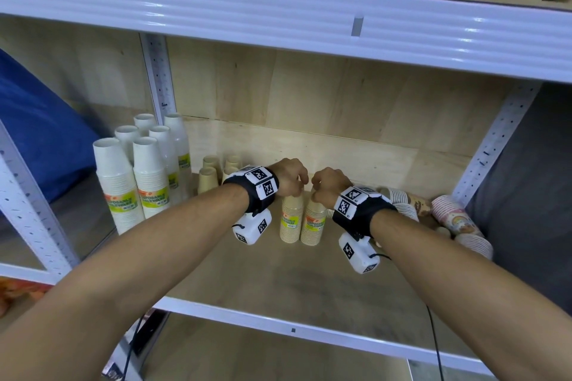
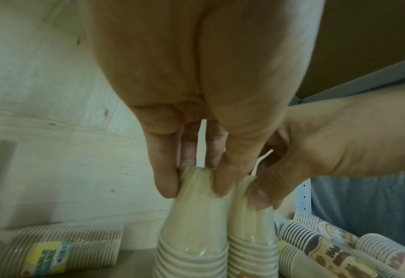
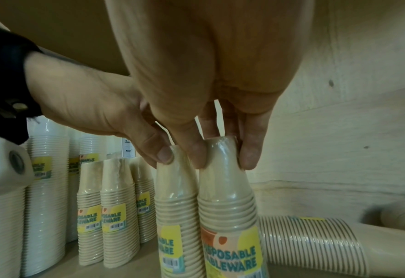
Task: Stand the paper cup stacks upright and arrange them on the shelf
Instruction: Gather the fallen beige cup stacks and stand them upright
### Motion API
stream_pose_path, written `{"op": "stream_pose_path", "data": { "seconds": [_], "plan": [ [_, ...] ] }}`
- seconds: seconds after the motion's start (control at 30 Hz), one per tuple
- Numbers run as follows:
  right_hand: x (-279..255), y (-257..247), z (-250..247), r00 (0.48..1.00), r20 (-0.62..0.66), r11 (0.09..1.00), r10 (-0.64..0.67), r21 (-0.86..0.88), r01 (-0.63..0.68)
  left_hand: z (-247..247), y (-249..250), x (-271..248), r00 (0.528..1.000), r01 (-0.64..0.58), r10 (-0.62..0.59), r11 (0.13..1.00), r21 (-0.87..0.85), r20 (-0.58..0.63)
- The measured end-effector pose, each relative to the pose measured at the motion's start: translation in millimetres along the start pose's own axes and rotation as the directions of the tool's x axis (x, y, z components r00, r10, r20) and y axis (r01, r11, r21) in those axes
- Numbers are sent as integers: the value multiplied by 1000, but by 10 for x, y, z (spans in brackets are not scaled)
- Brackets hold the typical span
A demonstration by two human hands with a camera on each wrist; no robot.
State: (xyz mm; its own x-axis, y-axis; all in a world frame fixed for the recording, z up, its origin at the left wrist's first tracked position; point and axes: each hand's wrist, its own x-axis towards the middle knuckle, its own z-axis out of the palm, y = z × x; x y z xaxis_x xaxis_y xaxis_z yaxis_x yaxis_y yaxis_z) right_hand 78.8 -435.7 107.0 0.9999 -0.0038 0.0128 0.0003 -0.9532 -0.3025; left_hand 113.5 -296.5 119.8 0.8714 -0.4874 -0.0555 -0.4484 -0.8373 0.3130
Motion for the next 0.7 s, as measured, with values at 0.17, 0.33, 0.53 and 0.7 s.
{"op": "stream_pose_path", "data": {
  "seconds": [0.17, 0.33, 0.53, 0.7],
  "plan": [
    [-9, -14, -16, 1000, 4, 1000, 4, -12, -4, 26, 5, 21, 999, 20, -21, 1000, -13, -46],
    [-33, -49, -55, 1000, 12, 1000, -2, -30, 3, -10, 20, 17, 999, 34, -34, 999, -2, -15],
    [-82, -140, -157, 999, 48, 999, 15, -33, -13, -140, -26, -67, 998, 63, -63, 998, -11, -7],
    [-55, -286, -195, 998, 60, 1000, -10, -7, 10, -364, -89, -215, 990, 124, -125, 992, 25, 68]
  ]
}}
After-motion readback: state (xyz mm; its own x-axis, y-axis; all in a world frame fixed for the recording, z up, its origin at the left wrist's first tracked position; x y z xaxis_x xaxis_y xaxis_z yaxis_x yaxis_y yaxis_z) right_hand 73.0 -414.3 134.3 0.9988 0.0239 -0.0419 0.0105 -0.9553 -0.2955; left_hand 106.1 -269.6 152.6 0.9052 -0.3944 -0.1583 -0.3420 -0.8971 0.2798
